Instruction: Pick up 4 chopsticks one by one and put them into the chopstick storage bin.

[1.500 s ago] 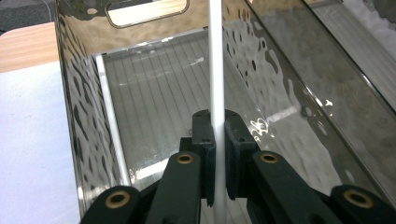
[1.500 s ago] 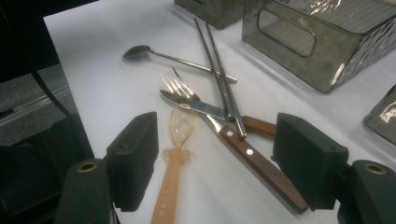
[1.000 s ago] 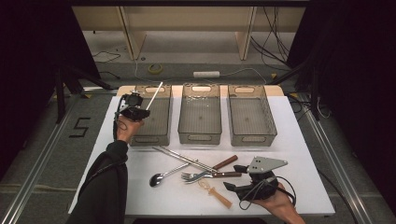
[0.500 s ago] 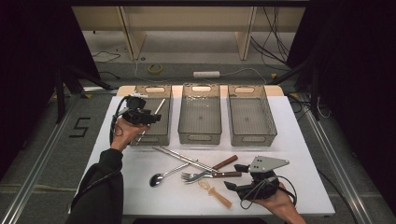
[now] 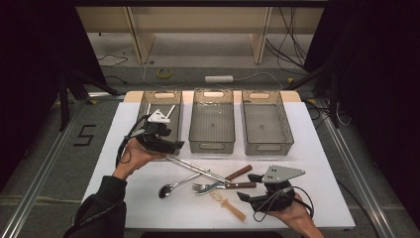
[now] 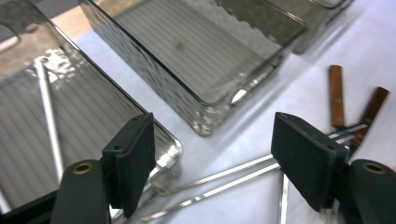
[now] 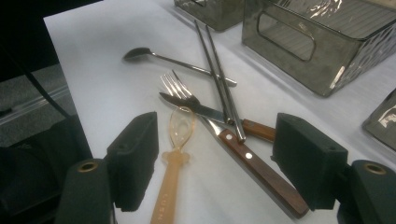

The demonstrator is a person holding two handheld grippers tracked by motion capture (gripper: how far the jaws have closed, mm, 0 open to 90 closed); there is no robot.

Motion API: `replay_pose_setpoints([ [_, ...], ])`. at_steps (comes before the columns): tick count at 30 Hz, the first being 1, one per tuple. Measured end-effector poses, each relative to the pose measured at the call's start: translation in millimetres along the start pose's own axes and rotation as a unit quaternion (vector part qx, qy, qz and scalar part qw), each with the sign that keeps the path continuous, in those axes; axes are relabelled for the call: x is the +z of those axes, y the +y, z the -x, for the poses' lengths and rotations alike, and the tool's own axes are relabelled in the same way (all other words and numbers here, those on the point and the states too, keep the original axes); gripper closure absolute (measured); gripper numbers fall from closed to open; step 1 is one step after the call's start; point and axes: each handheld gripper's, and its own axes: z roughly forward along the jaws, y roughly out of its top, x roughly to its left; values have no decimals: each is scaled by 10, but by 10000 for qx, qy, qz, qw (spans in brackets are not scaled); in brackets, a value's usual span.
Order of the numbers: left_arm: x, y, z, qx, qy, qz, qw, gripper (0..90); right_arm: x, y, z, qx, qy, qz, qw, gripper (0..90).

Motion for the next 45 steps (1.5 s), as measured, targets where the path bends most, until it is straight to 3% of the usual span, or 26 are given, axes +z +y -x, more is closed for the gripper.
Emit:
replay_pose_setpoints([
  [9, -119, -283, 222, -260, -110, 359, 9990, 252, 148, 189, 80, -126, -159, -266, 9994, 399],
  [18, -204, -509, 444, -407, -183, 777, 9960, 211, 482, 414, 290, -127, -188, -625, 9978, 409],
  [38, -306, -702, 445, -590, -117, 1140, 9917, 183, 902, 542, 408, -202, 38, -1262, 9918, 447],
  [45, -316, -728, 464, -538, -67, 1129, 9921, 183, 987, 542, 446, -257, 174, -1466, 9887, 500],
])
